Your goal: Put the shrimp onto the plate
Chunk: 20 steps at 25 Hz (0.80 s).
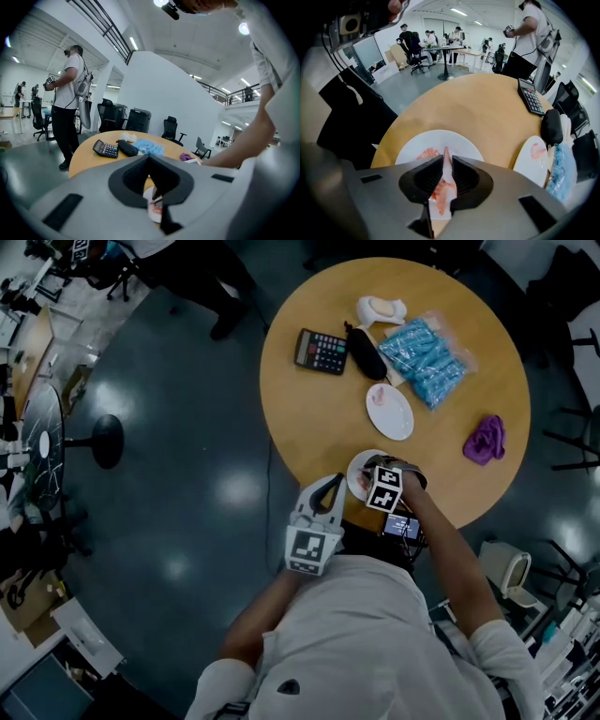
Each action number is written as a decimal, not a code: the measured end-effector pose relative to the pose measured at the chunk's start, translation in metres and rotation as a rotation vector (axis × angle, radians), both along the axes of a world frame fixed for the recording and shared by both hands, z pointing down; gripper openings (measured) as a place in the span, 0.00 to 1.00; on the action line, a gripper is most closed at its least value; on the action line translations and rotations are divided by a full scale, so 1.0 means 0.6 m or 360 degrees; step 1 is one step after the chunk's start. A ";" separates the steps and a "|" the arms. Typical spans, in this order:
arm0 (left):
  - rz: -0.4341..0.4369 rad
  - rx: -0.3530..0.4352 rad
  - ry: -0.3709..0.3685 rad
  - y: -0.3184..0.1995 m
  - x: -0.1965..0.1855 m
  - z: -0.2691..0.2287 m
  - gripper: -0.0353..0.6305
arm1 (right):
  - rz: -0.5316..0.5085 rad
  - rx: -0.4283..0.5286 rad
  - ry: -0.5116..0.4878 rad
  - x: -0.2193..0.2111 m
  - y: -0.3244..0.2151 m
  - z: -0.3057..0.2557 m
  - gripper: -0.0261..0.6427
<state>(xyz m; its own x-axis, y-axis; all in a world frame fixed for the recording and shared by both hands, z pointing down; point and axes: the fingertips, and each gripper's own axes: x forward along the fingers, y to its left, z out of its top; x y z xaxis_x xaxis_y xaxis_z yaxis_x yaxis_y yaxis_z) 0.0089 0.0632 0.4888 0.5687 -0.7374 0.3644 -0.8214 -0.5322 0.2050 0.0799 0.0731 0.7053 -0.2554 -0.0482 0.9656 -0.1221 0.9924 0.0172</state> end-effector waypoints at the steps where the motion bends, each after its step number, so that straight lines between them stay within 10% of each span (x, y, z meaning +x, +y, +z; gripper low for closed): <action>1: -0.0003 0.0001 0.0002 -0.001 -0.002 -0.001 0.06 | -0.0002 -0.0004 0.0004 0.001 0.002 0.000 0.14; 20: 0.0029 0.0039 0.0026 -0.025 0.008 -0.016 0.06 | 0.0173 0.0019 -0.0140 0.007 -0.015 -0.045 0.16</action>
